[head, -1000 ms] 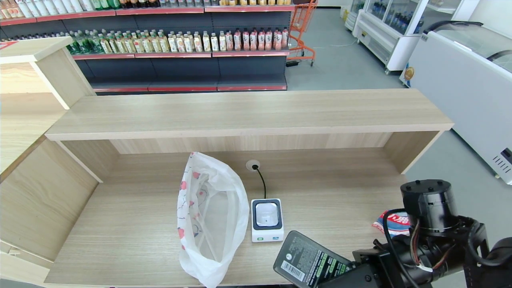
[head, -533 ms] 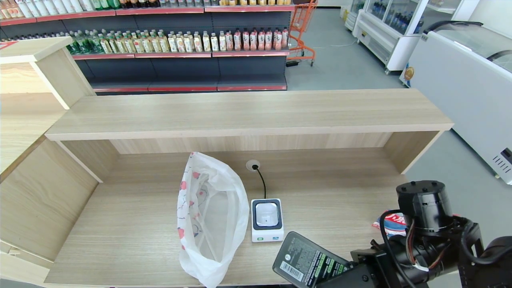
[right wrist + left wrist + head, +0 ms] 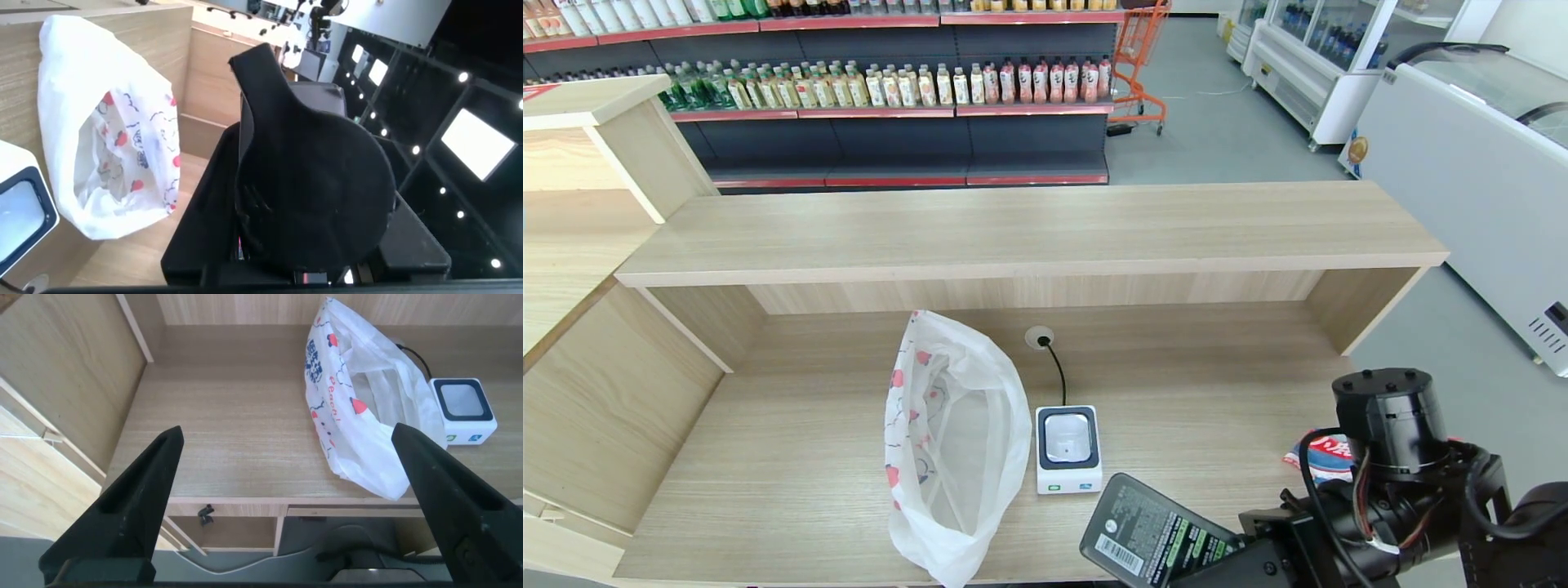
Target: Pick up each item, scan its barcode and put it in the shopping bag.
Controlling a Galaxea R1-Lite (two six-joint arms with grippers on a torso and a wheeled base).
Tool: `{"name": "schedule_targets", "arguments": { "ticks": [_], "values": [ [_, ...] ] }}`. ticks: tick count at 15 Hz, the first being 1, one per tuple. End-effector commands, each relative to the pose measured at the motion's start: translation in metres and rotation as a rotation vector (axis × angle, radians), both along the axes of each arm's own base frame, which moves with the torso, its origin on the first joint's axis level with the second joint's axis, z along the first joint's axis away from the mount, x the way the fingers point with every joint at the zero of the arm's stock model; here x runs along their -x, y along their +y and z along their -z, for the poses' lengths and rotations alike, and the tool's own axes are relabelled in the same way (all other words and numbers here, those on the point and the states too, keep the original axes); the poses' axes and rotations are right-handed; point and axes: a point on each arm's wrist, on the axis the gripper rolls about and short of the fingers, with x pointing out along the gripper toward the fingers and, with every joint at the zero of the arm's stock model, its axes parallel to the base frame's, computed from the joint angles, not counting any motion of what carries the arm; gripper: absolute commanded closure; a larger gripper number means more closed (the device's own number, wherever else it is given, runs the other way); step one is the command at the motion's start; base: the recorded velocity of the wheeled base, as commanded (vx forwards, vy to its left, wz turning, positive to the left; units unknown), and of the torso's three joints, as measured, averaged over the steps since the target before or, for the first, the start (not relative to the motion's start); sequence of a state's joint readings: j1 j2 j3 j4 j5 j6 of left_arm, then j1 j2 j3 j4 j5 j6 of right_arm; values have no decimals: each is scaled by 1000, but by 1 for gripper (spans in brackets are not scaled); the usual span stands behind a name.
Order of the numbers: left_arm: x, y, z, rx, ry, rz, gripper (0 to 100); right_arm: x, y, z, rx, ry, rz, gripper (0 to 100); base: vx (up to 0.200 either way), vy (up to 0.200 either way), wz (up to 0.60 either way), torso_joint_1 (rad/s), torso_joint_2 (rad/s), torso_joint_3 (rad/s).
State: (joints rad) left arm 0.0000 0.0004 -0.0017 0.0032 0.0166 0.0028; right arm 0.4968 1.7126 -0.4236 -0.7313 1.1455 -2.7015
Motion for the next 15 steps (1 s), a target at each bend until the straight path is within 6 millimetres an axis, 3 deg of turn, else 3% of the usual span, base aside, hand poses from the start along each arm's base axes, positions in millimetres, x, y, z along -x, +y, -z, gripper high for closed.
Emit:
{"name": "schedule_targets", "arguments": {
  "ticks": [1,3,5,6,7,8,9,10,12,15],
  "values": [
    [0,0,0,0,0,0,0,0,0,-1,-1,3,2,100,0,0,0,0,0,0],
    [0,0,0,0,0,0,0,1,0,-13,-6,104,37,100,0,0,0,0,0,0],
    [0,0,0,0,0,0,0,-1,-13,-49,-46,275,204,100,0,0,0,0,0,0],
    [0,0,0,1,0,0,0,1,-17,-58,-61,317,241,100,0,0,0,0,0,0],
    [0,0,0,0,0,0,0,15,-34,-89,-144,394,407,100,0,0,0,0,0,0],
    [0,0,0,0,0,0,0,24,-51,-93,-173,514,536,100,0,0,0,0,0,0],
    [0,0,0,0,0,0,0,34,-56,-86,-154,752,590,100,0,0,0,0,0,0],
    [0,0,0,0,0,0,0,38,-59,-86,-161,876,622,100,0,0,0,0,0,0],
    [0,0,0,0,0,0,0,44,-85,-98,-468,1415,919,100,0,0,0,0,0,0],
    [0,0,0,0,0,0,0,42,-81,-94,-843,2121,989,100,0,0,0,0,0,0]
  ]
}}
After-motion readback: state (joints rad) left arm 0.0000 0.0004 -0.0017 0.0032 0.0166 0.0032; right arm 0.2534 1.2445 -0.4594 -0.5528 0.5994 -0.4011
